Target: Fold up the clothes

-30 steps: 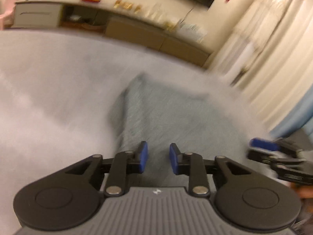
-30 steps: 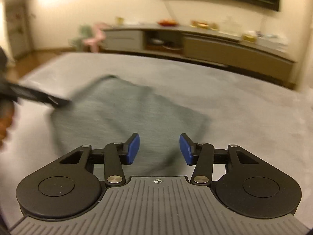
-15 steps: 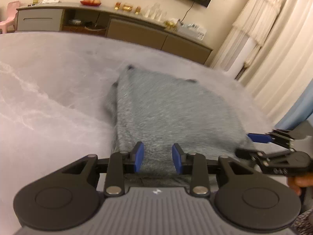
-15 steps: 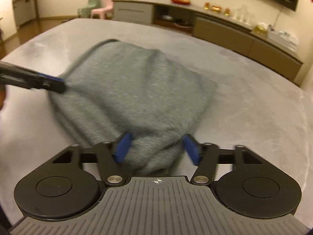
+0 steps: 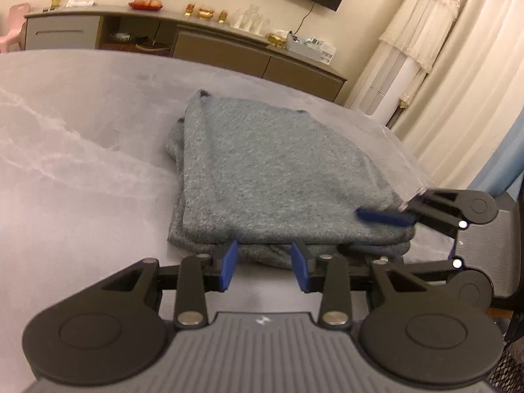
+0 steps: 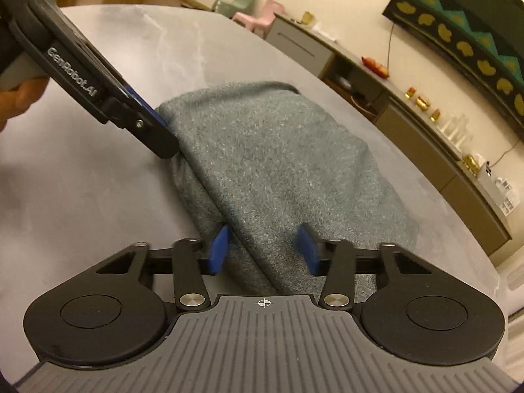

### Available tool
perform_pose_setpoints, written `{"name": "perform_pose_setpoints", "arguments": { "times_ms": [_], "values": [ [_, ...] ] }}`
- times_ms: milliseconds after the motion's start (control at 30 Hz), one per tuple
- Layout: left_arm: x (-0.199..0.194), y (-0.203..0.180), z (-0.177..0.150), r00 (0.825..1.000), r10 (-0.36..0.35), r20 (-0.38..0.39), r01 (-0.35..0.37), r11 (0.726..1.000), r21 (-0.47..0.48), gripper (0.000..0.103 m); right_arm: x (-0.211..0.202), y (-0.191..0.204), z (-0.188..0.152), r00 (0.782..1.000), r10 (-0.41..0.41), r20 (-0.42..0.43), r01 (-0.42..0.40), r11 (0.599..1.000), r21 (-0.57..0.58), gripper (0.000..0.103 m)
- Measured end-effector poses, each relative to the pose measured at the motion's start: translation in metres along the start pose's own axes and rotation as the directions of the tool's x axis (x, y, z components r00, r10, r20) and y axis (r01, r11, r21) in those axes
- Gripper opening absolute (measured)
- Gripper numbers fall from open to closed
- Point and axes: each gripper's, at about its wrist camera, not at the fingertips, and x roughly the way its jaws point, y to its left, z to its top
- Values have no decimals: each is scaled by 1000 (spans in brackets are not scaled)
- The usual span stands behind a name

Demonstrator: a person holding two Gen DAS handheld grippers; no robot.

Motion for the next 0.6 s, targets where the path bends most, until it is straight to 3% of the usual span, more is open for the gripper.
{"name": "perform_pose_setpoints", "arguments": {
  "times_ms": [33,133,200,367,400,433,500,533,600],
  "values": [
    [-2,-3,0,1000,-14,6,14,1000,7,40,0,-1,2,1000,21,-2,-21,1000,14,13],
    [1,-10,-1,1000,-24,-4,24,999,27,41,-11,-3,4,1000,12,5,-12,1000,15,4],
    [5,-12,-2,1000,-13,-12,13,1000,22,40,-20,-1,3,1000,16,4,-16,1000,0,2],
    [-9,-20,20,996,-83,23,82,995,61,40,-15,3,-5,996,70,-50,-71,997,-19,3],
    [-10,-23,29,996,-76,37,72,994,78,40,-10,1,-6,994,86,-61,-87,996,-8,9],
    [-9,-25,41,997,-58,50,53,994,98,40,-14,-8,-5,988,143,-56,-141,989,33,21],
    [-3,-25,67,997,-5,71,-2,995,101,41,-28,-33,-1,967,254,5,-253,960,123,32],
    [-1,-24,78,996,26,80,-33,996,88,41,-37,-50,1,960,272,62,-279,944,177,38],
    [5,-15,104,993,59,100,-63,997,37,42,-50,-84,4,959,234,163,-273,916,295,49]
  ]
}}
